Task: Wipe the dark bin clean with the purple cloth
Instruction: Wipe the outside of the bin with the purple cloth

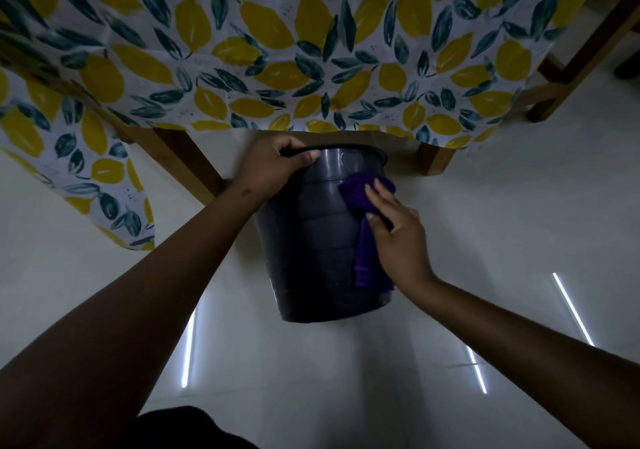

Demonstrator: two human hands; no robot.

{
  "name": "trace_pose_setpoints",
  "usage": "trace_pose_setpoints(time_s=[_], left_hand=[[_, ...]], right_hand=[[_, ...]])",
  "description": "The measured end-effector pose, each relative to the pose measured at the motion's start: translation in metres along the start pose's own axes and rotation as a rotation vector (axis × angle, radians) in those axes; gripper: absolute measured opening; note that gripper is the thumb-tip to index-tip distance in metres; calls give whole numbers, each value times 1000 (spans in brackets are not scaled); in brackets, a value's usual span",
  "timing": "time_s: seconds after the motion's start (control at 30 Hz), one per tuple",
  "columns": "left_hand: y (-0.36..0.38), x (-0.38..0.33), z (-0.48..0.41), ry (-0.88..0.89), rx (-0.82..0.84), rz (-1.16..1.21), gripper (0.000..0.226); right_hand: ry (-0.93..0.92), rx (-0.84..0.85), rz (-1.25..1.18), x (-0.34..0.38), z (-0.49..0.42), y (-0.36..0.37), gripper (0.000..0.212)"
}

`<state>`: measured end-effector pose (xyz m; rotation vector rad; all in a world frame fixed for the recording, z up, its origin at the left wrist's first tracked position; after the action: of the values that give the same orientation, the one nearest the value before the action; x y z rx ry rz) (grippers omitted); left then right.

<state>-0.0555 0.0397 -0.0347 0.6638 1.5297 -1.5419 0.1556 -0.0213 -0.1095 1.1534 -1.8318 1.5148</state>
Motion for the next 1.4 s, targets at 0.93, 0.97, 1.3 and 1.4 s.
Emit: trace_pose_setpoints(time_s=[0.93,0.97,1.3,1.4], left_hand=[[-18,9,1,-42,82,-7,38],[-19,9,1,-35,76,-2,37],[-23,21,0,-75,41,21,34],[-25,16,-2,-118,130,100,27]], right_hand=[[-654,412,405,-5,61,16,62],[-522,353,339,-5,53,14,61],[-702,450,382,1,56,17,63],[-720,428,452,7,50,14,57]])
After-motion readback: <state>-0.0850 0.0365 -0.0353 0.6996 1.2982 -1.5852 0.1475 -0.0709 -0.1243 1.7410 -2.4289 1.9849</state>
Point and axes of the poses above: each hand's wrist, its own z-axis away from the middle knuckle, its own y-axis out of the palm, x = y × z, the point moved 1 cm from there along -z, towards the middle knuckle, and after that the axes turned 5 degrees about -y, right-handed, at the moved point
